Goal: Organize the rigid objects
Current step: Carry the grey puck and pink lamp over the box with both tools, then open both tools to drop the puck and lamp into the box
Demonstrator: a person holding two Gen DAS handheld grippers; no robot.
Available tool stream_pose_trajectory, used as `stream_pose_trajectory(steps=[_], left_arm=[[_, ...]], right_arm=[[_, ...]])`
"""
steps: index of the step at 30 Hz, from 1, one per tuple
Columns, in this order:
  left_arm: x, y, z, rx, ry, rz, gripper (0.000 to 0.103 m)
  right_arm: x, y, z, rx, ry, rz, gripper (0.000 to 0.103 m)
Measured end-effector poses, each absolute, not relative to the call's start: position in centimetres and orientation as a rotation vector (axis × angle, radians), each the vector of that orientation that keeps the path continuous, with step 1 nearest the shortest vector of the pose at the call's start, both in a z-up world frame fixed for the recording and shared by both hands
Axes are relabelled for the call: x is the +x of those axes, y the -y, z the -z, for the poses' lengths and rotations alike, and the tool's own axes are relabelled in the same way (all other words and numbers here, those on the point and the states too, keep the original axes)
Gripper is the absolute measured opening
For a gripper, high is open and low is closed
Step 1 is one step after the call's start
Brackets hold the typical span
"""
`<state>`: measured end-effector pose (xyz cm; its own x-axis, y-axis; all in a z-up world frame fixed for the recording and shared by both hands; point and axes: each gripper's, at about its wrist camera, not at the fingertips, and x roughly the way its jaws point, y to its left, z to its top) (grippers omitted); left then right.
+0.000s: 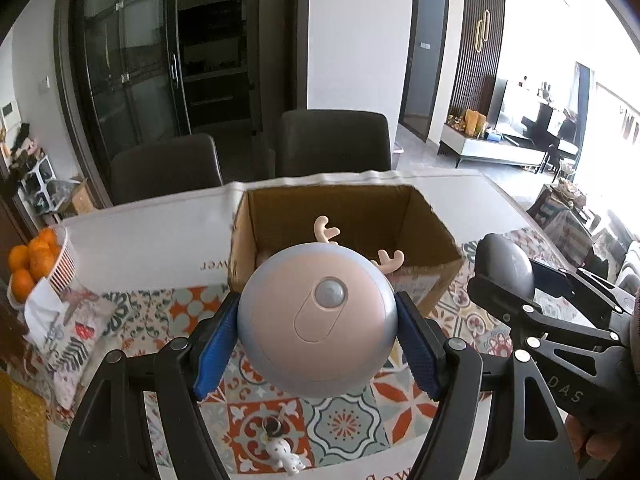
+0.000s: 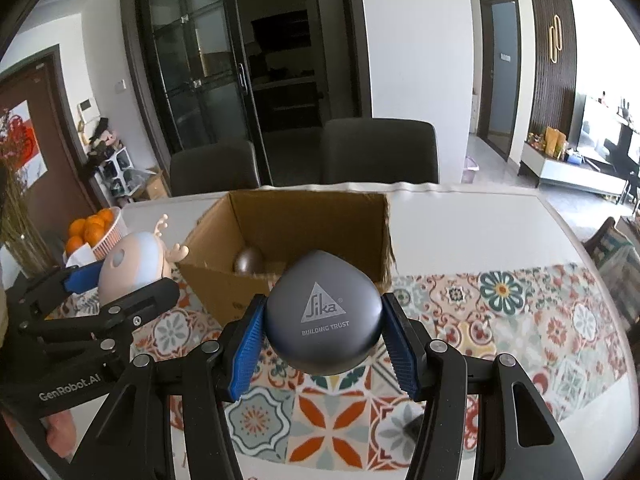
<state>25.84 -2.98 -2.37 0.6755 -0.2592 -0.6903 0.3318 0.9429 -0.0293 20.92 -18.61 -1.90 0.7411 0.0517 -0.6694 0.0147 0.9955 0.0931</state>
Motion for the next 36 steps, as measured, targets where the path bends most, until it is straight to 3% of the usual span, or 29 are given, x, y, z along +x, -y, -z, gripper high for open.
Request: stream_pose_trajectory(steps=[14,36], left_arm=[[31.5,4.2,0.0,0.111,-0.805,0.331,0.074],[39.6,6.5,5.7,0.185,-1.043,0.293,0.074]], right_arm=[[26.9,19.0,-0.8,0.035,-0.757,-0.054,0.056],[34.9,20.1,4.0,-0.003,-0.988,-0.065,0.056]])
